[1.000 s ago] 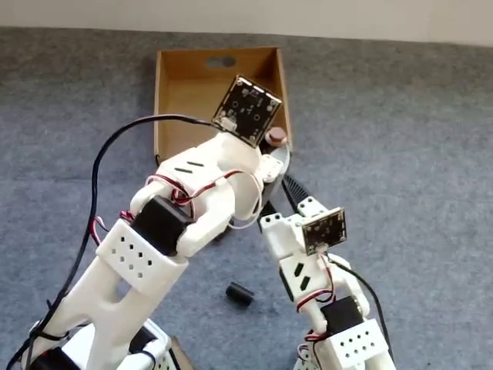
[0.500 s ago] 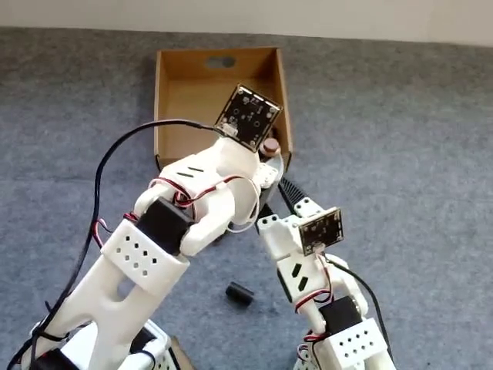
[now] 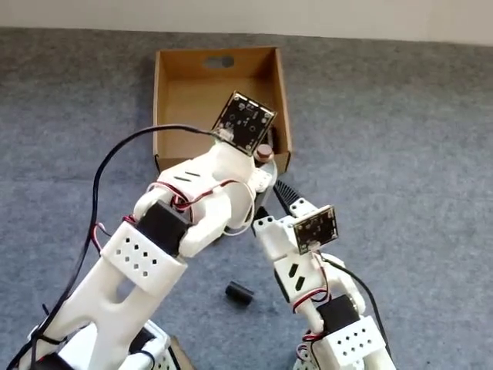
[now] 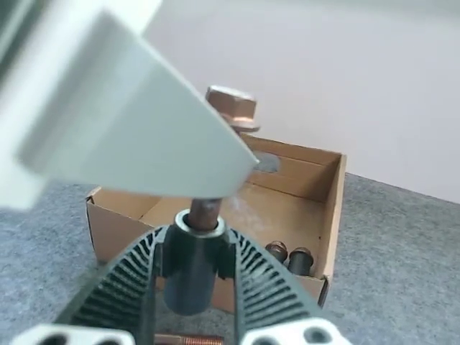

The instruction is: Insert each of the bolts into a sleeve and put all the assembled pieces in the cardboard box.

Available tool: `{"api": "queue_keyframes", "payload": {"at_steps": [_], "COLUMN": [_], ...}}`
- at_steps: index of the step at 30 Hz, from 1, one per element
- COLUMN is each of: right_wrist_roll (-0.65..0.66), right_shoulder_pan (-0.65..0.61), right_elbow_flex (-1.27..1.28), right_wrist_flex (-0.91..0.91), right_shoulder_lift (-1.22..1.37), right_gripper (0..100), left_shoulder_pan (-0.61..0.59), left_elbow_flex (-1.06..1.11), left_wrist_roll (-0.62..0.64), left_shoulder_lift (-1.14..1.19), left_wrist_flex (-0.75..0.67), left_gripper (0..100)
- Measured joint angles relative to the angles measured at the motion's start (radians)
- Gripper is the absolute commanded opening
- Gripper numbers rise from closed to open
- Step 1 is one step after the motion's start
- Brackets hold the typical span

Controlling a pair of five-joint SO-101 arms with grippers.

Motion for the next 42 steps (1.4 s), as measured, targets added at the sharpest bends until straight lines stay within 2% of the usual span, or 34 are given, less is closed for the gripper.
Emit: {"api": "queue_keyframes", "payload": {"at_steps": [13, 19, 21, 26, 32, 37, 42], "right_wrist_roll": [-0.002, -0.002, -0.002, -0.002, -0.002, 0.002, 0.002], "right_shoulder_pan": [0.000, 0.002, 0.002, 0.002, 0.002, 0.002, 0.003], "right_elbow_flex": [0.000, 0.000, 0.000, 0.000, 0.000, 0.000, 0.000], "right_wrist_flex": [0.000, 0.002, 0.002, 0.002, 0.002, -0.002, -0.002], "right_shoulder_lift": [-0.002, 0.000, 0.000, 0.000, 0.000, -0.003, -0.003], "right_gripper": [0.7, 0.7, 0.7, 0.7, 0.7, 0.7, 0.7], "left_shoulder_pan": [-0.002, -0.008, -0.008, -0.017, -0.040, -0.040, -0.051], "left_elbow_flex": [0.035, 0.115, 0.130, 0.132, 0.133, 0.150, 0.150], "left_wrist_roll": [0.012, 0.209, 0.236, 0.232, 0.230, 0.216, 0.097], "left_shoulder_lift": [0.003, -0.006, -0.008, -0.008, -0.018, -0.137, -0.302], "left_wrist_flex": [-0.021, -0.109, -0.120, -0.121, -0.124, -0.118, -0.117], "left_gripper": [1, 1, 2, 16, 15, 14, 14]}}
